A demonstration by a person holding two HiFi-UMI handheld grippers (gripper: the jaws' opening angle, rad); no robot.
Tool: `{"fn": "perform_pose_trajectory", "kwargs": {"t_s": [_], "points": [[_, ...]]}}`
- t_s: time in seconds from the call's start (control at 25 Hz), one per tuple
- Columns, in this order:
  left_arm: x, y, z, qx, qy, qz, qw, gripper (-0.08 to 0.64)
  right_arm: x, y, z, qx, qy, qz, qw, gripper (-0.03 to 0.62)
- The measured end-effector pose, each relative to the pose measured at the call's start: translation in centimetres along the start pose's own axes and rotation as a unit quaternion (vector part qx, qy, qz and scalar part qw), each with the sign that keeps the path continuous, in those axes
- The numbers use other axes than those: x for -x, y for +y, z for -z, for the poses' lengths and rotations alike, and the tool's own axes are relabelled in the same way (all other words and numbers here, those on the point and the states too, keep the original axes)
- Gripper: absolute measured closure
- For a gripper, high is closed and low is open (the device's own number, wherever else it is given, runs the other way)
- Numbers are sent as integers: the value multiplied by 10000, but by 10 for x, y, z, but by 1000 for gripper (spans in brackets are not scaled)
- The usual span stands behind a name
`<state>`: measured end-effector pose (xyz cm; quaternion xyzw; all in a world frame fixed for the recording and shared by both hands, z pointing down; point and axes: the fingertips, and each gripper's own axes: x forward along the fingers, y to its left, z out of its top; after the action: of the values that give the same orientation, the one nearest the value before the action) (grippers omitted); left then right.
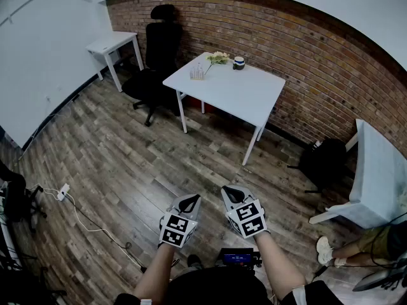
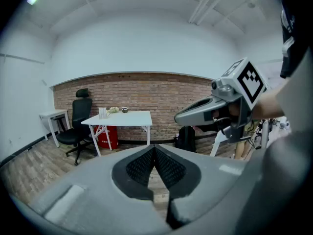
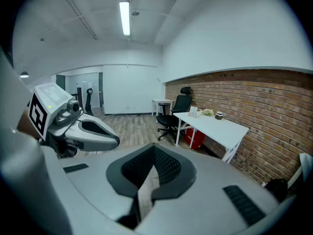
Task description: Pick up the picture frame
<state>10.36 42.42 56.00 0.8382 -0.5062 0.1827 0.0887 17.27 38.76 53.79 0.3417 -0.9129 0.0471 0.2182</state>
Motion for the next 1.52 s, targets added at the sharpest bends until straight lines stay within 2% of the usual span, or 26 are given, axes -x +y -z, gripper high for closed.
{"fn": "perform_pose_trajectory", "kwargs": {"t_s": [0.44, 0.8, 1.52], "points": [[4, -8, 2, -80, 57, 15, 10000, 548, 6, 10, 9, -29, 55, -48, 10000, 583], [4, -18, 6, -93, 35, 172, 9998, 549, 12, 12, 16, -123, 30, -115, 9999, 583], [-2, -27, 10, -118, 152, 43, 9998, 548, 20, 3, 28, -137, 48, -214, 9997, 583]]}}
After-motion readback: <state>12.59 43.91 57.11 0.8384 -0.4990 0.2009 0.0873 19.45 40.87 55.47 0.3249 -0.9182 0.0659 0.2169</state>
